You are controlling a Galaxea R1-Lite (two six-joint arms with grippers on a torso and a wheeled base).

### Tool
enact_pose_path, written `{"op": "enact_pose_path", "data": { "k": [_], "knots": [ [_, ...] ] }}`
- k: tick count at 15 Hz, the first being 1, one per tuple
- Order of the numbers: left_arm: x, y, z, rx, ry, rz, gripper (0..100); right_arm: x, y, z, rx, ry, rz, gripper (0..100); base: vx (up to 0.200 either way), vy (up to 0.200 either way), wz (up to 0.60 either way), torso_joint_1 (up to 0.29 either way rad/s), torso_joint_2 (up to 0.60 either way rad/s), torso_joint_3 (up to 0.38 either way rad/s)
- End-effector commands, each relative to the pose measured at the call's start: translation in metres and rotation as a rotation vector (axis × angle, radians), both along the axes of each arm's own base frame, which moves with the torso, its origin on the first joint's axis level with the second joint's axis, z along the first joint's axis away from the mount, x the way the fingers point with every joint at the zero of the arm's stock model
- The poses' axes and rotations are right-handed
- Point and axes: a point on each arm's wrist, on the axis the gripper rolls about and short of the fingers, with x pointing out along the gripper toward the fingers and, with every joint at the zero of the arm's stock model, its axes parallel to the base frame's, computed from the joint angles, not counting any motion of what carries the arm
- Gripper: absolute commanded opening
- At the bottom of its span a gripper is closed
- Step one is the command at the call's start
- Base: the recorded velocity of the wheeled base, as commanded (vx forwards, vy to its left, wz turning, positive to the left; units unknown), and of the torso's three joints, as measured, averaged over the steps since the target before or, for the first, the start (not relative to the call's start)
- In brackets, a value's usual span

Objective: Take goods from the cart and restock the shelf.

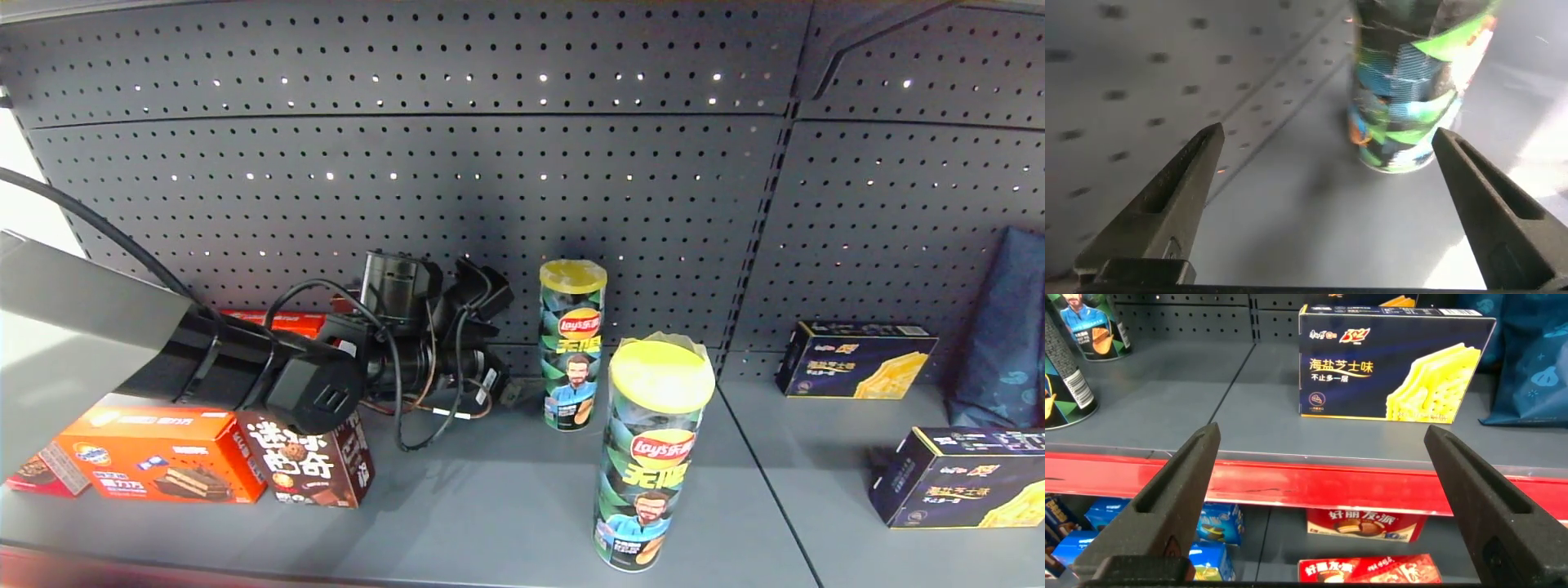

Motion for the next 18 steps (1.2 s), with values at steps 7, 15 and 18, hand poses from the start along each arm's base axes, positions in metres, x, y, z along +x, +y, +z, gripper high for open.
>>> {"op": "enact_pose_path", "data": {
  "k": [7, 15, 18],
  "knots": [
    [-0.001, 0.009, 0.012, 0.048, -0.054, 0.119, 100, 0.000, 0.000, 0.000, -0.001, 0.001, 0.000, 100, 0.000, 0.000, 0.00, 0.000, 0.00, 0.000],
    [0.006, 0.001, 0.012, 0.074, -0.061, 0.160, 100, 0.000, 0.000, 0.000, 0.000, 0.001, 0.000, 100, 0.000, 0.000, 0.00, 0.000, 0.00, 0.000],
    [0.004, -0.006, 0.006, 0.081, -0.045, 0.140, 100, 0.000, 0.000, 0.000, 0.000, 0.001, 0.000, 100, 0.000, 0.000, 0.00, 0.000, 0.00, 0.000]
  ]
}}
